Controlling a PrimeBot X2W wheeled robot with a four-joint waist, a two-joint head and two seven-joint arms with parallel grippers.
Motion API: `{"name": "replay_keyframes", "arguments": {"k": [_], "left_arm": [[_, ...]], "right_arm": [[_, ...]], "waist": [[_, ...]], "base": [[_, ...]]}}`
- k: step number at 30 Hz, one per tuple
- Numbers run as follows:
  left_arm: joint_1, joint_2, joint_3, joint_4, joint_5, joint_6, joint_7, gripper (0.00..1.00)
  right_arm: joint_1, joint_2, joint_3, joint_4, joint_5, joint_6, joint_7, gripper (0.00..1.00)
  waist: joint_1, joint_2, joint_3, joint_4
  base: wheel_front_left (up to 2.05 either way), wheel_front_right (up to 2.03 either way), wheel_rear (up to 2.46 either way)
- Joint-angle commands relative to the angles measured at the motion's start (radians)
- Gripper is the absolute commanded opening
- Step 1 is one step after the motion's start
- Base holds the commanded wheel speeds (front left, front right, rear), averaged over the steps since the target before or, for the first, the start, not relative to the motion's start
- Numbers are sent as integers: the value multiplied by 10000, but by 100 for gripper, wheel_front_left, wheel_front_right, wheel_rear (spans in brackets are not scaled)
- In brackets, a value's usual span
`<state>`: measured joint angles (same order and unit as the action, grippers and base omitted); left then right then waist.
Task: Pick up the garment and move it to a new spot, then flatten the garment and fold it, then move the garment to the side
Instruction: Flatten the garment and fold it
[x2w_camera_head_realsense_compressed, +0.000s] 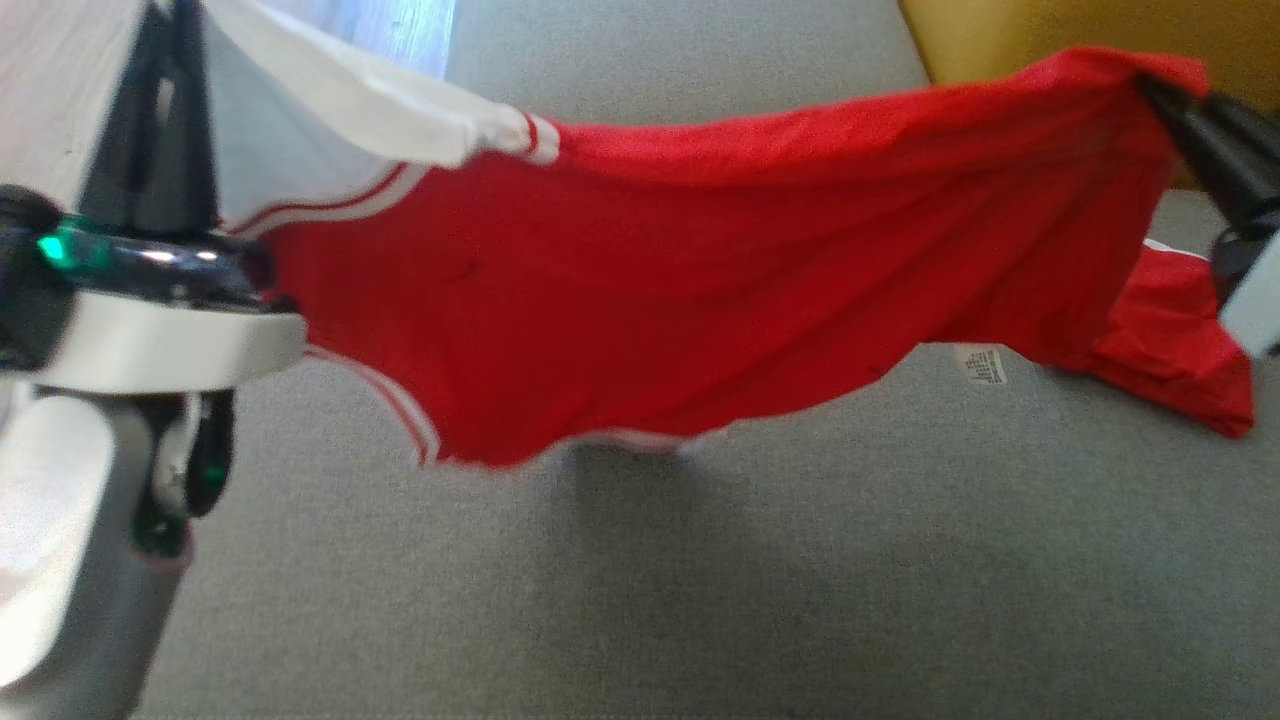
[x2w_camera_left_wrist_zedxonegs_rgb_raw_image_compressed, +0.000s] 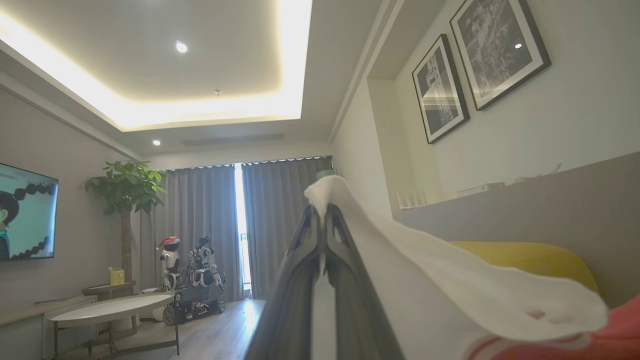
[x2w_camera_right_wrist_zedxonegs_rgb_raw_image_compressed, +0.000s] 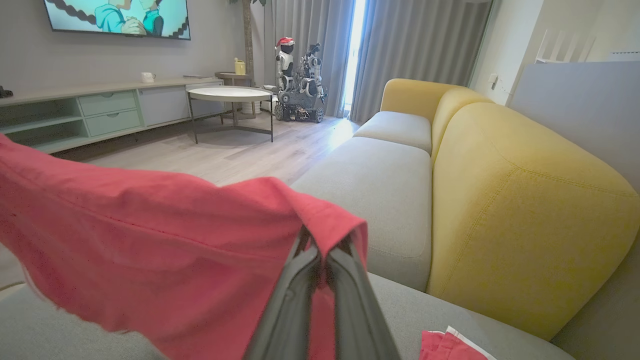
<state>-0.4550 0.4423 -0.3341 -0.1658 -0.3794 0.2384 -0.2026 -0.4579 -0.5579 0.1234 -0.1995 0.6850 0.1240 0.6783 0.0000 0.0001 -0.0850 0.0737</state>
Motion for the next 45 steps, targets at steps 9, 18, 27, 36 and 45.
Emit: {"name": "replay_keyframes", "arguments": {"k": [9, 18, 27, 36, 45], "left_arm": [[-913, 1069, 1138, -1287, -155, 153, 928, 0], [-4427, 988, 1035, 1424, -942, -1123, 1489, 0], [-10654, 171, 1194, 6421, -371, -1940, -433, 0], [-9788, -735, 1646, 6412, 274, -3089, -588, 0], [-4988, -1360, 1742, 5570, 979, -3586, -590, 0]], "right_arm": [[-99, 421, -1265, -1166, 803, 67, 2311, 0], [-3662, 1776, -631, 195, 309, 67, 3465, 0], [-10063, 3193, 503, 5258, -2501, 67, -1645, 0], [-9913, 3449, 867, 8445, -1948, 67, -4014, 0], [-6894, 3172, 788, 10063, 305, 67, -1974, 0]], "waist": [[0, -1, 547, -4], [0, -1, 3057, -124], [0, -1, 5459, 119], [0, -1, 6024, 561], [0, -1, 5664, 995]], "base": [[0, 0, 0], [0, 0, 0], [0, 0, 0], [0, 0, 0], [0, 0, 0]]}}
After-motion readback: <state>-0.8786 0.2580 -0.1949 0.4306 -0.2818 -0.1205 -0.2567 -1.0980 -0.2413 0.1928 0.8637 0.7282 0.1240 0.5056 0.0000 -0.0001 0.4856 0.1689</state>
